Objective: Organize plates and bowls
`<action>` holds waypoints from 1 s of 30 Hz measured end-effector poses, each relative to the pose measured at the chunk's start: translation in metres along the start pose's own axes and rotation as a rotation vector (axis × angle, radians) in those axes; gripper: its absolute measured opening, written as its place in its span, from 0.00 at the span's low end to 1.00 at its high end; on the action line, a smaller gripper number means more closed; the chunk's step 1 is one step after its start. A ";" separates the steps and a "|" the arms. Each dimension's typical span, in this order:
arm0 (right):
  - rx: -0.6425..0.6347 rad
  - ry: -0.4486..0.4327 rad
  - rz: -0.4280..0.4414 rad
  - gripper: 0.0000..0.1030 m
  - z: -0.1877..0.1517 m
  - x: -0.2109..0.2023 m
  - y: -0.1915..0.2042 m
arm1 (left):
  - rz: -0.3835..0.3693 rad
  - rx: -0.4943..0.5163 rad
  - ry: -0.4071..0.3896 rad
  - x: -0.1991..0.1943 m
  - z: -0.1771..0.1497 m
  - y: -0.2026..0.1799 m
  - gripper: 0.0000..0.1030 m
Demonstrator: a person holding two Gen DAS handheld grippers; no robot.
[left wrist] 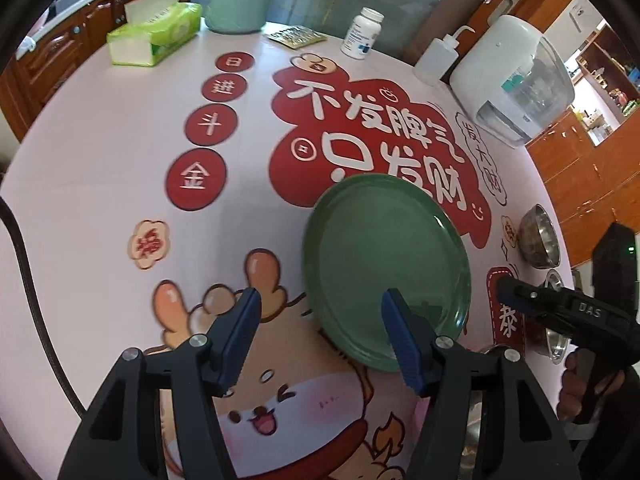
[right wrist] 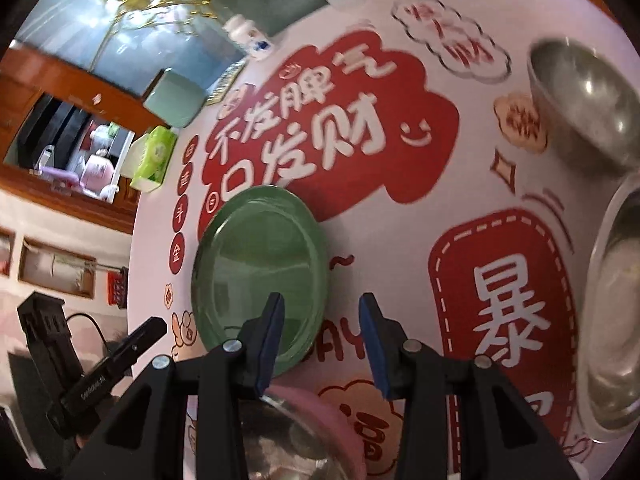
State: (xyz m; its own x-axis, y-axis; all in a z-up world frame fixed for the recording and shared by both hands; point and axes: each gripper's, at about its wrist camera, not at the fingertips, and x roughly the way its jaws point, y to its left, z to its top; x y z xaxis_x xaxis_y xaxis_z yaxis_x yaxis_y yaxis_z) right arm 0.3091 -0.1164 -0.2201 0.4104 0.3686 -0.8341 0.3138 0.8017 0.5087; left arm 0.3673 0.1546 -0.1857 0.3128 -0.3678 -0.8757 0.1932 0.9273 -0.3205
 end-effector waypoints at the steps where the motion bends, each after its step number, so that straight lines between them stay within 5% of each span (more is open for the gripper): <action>1: 0.008 0.007 0.004 0.38 0.000 0.003 -0.002 | -0.006 0.001 0.008 0.005 0.000 0.000 0.59; 11: 0.044 0.055 0.047 0.37 0.005 0.027 -0.015 | -0.010 -0.002 0.076 0.041 0.001 -0.001 0.54; 18: 0.053 0.069 0.111 0.19 0.005 0.036 -0.018 | -0.019 0.009 0.086 0.052 0.001 0.000 0.41; 30: 0.053 0.088 0.138 0.07 0.003 0.045 -0.015 | -0.024 0.025 0.071 0.054 0.002 -0.003 0.21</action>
State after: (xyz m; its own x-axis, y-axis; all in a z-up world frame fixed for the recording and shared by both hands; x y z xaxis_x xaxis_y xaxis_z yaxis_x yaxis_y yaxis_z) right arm 0.3253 -0.1133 -0.2648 0.3768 0.5154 -0.7697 0.3055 0.7153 0.6285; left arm 0.3859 0.1321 -0.2315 0.2411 -0.3835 -0.8915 0.2234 0.9159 -0.3335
